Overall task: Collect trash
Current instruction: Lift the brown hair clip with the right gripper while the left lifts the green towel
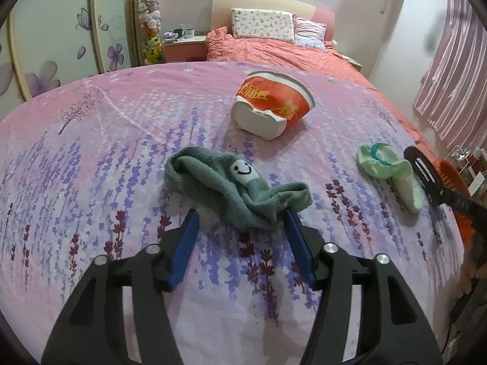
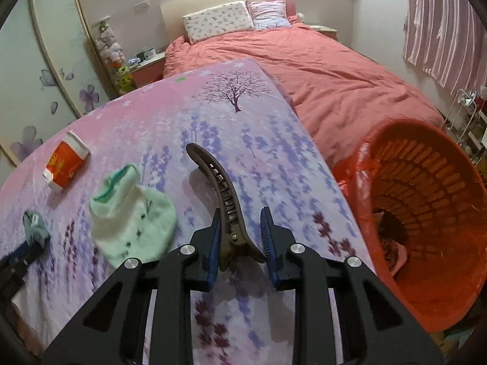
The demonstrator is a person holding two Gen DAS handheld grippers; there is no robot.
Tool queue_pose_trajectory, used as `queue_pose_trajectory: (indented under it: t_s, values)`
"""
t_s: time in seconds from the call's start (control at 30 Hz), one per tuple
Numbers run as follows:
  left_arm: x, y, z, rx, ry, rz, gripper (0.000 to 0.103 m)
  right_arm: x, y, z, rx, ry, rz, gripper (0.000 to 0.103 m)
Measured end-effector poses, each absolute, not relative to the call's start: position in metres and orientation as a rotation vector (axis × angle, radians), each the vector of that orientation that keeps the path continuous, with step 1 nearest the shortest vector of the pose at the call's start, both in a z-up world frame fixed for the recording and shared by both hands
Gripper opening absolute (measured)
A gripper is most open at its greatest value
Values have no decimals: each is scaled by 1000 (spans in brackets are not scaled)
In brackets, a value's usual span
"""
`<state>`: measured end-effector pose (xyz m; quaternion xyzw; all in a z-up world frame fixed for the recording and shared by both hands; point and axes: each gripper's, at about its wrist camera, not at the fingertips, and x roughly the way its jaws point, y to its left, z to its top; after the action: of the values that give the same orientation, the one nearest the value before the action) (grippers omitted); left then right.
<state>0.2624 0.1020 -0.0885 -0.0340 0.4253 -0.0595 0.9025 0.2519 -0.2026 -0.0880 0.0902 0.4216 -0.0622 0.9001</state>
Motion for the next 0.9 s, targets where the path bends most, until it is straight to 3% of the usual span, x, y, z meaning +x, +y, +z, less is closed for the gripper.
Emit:
queue_pose_trajectory:
  t_s: [0.13, 0.6, 0.7, 0.73, 0.77, 0.9]
  values:
    - [263, 99, -83, -69, 869, -117, 68, 251, -200, -89, 160, 868, -132, 25]
    - [294, 97, -89, -74, 907, -43, 69, 255, -198, -86, 160, 868, -87, 29]
    - [296, 96, -88, -70, 900, -40, 54, 257, -196, -86, 155, 866, -75, 29]
    - [297, 95, -88, -76, 897, -47, 40, 258, -195, -85, 157, 864, -65, 21]
    - [298, 94, -87, -77, 895, -56, 29, 257, -194, -84, 160, 856, -54, 21]
    - [297, 89, -84, -65, 878, -80, 22, 252, -191, -80, 177, 831, -34, 19]
